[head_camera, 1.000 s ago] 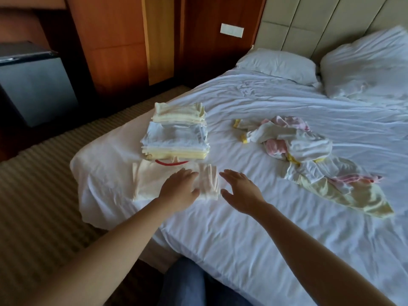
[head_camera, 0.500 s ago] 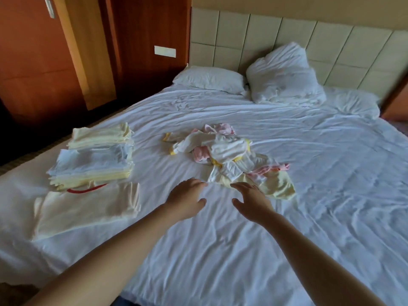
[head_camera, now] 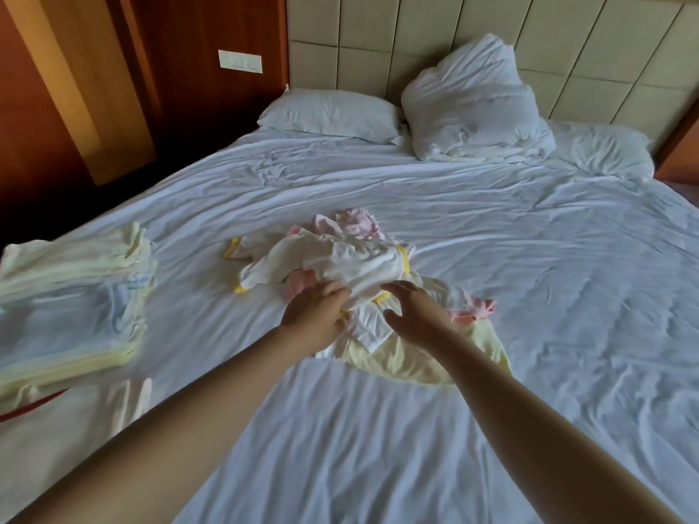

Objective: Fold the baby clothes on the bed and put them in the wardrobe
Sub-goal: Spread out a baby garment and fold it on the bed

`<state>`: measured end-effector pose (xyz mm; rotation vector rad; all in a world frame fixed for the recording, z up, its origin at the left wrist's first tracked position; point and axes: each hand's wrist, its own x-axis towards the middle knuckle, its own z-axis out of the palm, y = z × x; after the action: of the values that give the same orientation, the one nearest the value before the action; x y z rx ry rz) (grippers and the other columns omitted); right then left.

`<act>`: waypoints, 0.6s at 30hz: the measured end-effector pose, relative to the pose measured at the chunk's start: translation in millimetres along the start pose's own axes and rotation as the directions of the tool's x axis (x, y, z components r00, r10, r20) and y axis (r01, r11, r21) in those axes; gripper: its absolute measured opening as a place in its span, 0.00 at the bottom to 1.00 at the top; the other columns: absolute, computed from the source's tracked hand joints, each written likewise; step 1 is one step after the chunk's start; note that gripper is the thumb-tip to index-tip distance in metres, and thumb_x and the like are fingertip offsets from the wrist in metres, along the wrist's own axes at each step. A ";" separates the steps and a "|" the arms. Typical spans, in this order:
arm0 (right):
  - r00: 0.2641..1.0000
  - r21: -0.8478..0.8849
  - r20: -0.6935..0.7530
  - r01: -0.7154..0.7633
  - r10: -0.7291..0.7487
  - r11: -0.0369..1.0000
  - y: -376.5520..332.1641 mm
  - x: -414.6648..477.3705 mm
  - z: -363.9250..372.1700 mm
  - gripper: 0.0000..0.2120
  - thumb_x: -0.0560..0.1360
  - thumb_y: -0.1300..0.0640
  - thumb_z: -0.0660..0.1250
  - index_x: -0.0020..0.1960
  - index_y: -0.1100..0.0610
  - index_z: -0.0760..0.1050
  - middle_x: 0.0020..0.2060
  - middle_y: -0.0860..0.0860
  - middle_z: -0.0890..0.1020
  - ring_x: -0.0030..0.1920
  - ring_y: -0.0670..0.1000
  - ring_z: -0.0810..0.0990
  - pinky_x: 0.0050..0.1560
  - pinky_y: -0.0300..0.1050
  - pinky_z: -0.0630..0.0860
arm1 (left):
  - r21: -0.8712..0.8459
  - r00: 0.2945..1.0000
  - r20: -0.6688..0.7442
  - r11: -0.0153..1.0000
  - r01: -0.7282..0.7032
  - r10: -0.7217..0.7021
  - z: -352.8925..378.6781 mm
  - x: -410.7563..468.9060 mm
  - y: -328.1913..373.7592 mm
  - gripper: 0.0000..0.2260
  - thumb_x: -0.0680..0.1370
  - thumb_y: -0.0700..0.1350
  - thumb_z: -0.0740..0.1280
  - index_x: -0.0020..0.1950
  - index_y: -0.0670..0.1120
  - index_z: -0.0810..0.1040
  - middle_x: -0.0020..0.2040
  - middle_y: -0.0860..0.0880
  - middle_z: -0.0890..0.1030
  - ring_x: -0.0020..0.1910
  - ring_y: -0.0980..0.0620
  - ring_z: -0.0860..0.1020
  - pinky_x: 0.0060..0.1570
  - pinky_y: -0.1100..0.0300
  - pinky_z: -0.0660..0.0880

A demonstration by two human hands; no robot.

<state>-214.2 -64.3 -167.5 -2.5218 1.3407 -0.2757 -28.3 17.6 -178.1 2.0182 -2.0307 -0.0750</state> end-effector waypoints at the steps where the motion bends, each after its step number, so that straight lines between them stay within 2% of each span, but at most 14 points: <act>1: 1.000 -0.011 0.000 -0.003 0.003 1.000 2.3 13.1 3.0 0.24 0.78 0.52 0.63 0.73 0.45 0.66 0.74 0.47 0.66 0.72 0.51 0.67 0.63 0.49 0.71 | 0.037 1.000 -0.010 0.999 -0.011 0.011 3.4 11.1 -6.2 0.22 0.77 0.46 0.66 0.71 0.47 0.70 0.74 0.50 0.65 0.71 0.46 0.66 0.68 0.54 0.64; 4: 1.000 -0.038 0.003 -0.015 0.015 0.999 9.6 44.8 14.0 0.24 0.77 0.53 0.64 0.72 0.42 0.68 0.76 0.45 0.62 0.73 0.52 0.65 0.63 0.49 0.71 | 0.113 1.000 -0.016 0.993 -0.014 0.016 15.2 37.1 -23.0 0.25 0.79 0.44 0.64 0.76 0.47 0.63 0.80 0.49 0.54 0.78 0.47 0.55 0.71 0.53 0.54; 5: 1.000 -0.053 0.005 -0.014 0.014 0.998 11.7 52.4 18.6 0.23 0.76 0.53 0.64 0.70 0.41 0.70 0.76 0.44 0.62 0.73 0.51 0.66 0.61 0.47 0.71 | 0.122 1.000 -0.020 0.992 -0.015 0.017 21.1 43.6 -28.9 0.25 0.79 0.44 0.63 0.76 0.47 0.62 0.80 0.49 0.52 0.79 0.49 0.52 0.72 0.54 0.53; 10: 0.994 -0.032 -0.109 -0.030 0.027 0.999 15.5 73.2 36.7 0.11 0.74 0.52 0.66 0.55 0.43 0.81 0.68 0.39 0.73 0.63 0.48 0.75 0.48 0.42 0.71 | -0.009 0.994 -0.093 0.999 -0.049 0.048 49.1 58.3 -41.8 0.19 0.78 0.41 0.66 0.70 0.47 0.72 0.72 0.50 0.70 0.76 0.50 0.61 0.69 0.60 0.58; 13: 0.989 0.053 -0.143 -0.030 0.037 0.998 14.6 73.4 37.8 0.10 0.76 0.52 0.65 0.54 0.45 0.81 0.61 0.41 0.78 0.60 0.49 0.77 0.49 0.44 0.73 | -0.041 0.993 -0.108 0.998 -0.050 0.046 53.7 59.7 -43.0 0.15 0.76 0.43 0.69 0.63 0.47 0.78 0.66 0.50 0.75 0.73 0.49 0.65 0.67 0.59 0.60; 16: 0.988 0.177 -0.151 0.044 -0.017 0.983 7.6 61.4 29.0 0.07 0.77 0.54 0.64 0.52 0.48 0.78 0.48 0.44 0.81 0.52 0.50 0.79 0.45 0.44 0.71 | -0.081 0.985 -0.154 0.992 -0.093 0.080 47.2 51.2 -38.6 0.09 0.73 0.44 0.72 0.52 0.46 0.82 0.56 0.48 0.79 0.65 0.44 0.73 0.60 0.53 0.68; 18: 0.991 0.236 -0.125 0.068 -0.039 0.969 -1.9 46.8 16.8 0.05 0.78 0.56 0.62 0.51 0.50 0.76 0.42 0.45 0.79 0.46 0.51 0.79 0.42 0.45 0.70 | -0.068 0.973 -0.213 0.993 -0.101 0.084 33.6 38.3 -27.2 0.05 0.74 0.43 0.71 0.48 0.45 0.81 0.54 0.47 0.80 0.63 0.43 0.74 0.56 0.54 0.62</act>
<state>-181.9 -99.7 -180.9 -2.3724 1.2006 -0.5730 -9.2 -26.2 -210.6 1.7987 -1.9539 0.0739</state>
